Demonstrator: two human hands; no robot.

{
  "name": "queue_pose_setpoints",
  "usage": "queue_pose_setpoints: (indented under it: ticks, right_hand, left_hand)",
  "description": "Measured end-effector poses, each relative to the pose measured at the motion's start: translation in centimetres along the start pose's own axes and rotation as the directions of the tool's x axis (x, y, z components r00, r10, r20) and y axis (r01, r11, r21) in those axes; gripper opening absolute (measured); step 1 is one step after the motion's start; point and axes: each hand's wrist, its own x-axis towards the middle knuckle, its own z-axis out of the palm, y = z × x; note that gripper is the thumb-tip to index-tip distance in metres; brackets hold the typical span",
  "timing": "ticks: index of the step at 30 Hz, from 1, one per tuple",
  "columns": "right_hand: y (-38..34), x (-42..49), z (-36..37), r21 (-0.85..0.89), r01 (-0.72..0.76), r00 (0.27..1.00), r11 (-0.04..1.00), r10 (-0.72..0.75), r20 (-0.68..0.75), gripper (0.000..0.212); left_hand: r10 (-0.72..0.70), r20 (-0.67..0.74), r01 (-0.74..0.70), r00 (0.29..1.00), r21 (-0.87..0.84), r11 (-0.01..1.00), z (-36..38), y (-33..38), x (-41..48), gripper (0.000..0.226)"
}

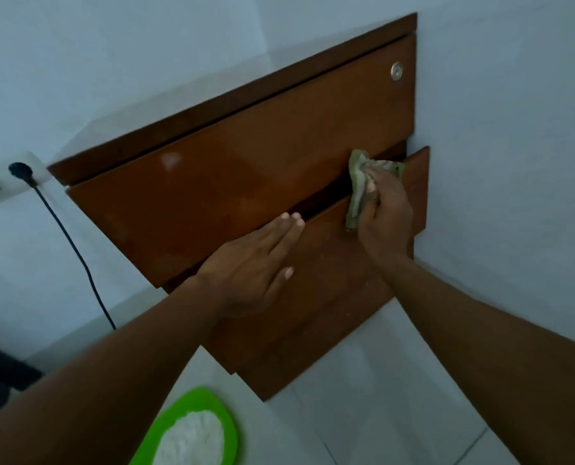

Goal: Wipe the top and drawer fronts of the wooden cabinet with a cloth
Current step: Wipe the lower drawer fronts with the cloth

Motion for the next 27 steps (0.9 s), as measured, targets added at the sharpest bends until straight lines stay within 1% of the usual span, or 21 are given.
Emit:
queue_pose_setpoints:
  ticks: [2, 4, 6, 8, 9, 11, 14, 16, 18, 20, 23, 25, 27]
  right_hand:
    - [-1.5, -1.0, 0.2, 0.043, -0.097, 0.988, 0.994, 0.101, -0.115, 0.034]
    - [-3.4, -3.6, 0.8, 0.088, -0.154, 0.971, 0.984, 0.167, -0.171, 0.034]
    - [-5.2, -7.5, 1.9, 0.102, -0.198, 0.95, 0.975, 0.217, -0.225, 0.033]
    - [-6.9, -11.8, 3.4, 0.085, -0.176, 0.946, 0.981, 0.192, -0.261, 0.031]
    - [-7.6, -13.8, 4.3, 0.081, -0.162, 0.951, 0.984, 0.177, -0.254, 0.031]
    - [-8.7, -17.4, 6.2, 0.092, -0.176, 0.958, 0.98, 0.192, -0.212, 0.032]
    - [-10.2, -20.4, 8.9, 0.15, -0.175, 0.972, 0.973, 0.195, -0.129, 0.037]
    - [-10.6, -20.9, 10.2, 0.155, -0.142, 0.987, 0.978, 0.151, -0.052, 0.042]
    - [-10.2, -21.1, 10.7, 0.109, -0.101, 0.995, 0.989, 0.1, 0.02, 0.047]
    - [-9.3, -21.1, 10.9, 0.063, -0.048, 0.997, 0.997, 0.044, 0.064, 0.051]
    - [-8.3, -20.5, 11.4, 0.042, -0.022, 0.997, 0.999, 0.019, 0.072, 0.055]
    - [-7.8, -19.5, 11.7, 0.062, -0.04, 0.998, 0.997, 0.037, 0.056, 0.057]
    - [-7.1, -18.3, 11.8, 0.066, -0.055, 0.998, 0.996, 0.052, 0.042, 0.057]
  left_hand:
    - [0.142, -0.063, -0.131, 0.988, 0.15, 0.98, 0.7, -1.5, -1.2, 0.067]
    - [0.249, -0.14, -0.204, 0.958, 0.275, 0.939, 1.7, -2.6, -2.1, 0.066]
    - [0.281, -0.187, -0.2, 0.941, 0.361, 0.911, 2.6, -3.3, -2.8, 0.066]
    - [0.284, -0.223, -0.167, 0.933, 0.432, 0.886, 3.3, -3.9, -3.8, 0.067]
    - [0.285, -0.237, -0.156, 0.929, 0.449, 0.88, 3.6, -4.2, -4.5, 0.066]
    - [0.289, -0.239, -0.143, 0.927, 0.486, 0.862, 4.2, -4.9, -6.6, 0.066]
    - [0.288, -0.233, -0.115, 0.929, 0.559, 0.821, 5.4, -6.2, -9.0, 0.071]
    - [0.269, -0.236, -0.087, 0.934, 0.577, 0.812, 5.8, -6.3, -9.7, 0.074]
    - [0.237, -0.229, -0.064, 0.944, 0.577, 0.814, 6.2, -5.9, -10.0, 0.073]
    - [0.205, -0.255, -0.032, 0.945, 0.551, 0.834, 6.3, -5.8, -9.9, 0.069]
    - [0.188, -0.261, -0.025, 0.947, 0.523, 0.852, 6.7, -5.8, -9.5, 0.065]
    - [0.175, -0.22, -0.035, 0.96, 0.524, 0.851, 6.8, -5.6, -9.1, 0.063]
    - [0.146, -0.159, -0.042, 0.976, 0.522, 0.852, 6.5, -5.0, -8.5, 0.065]
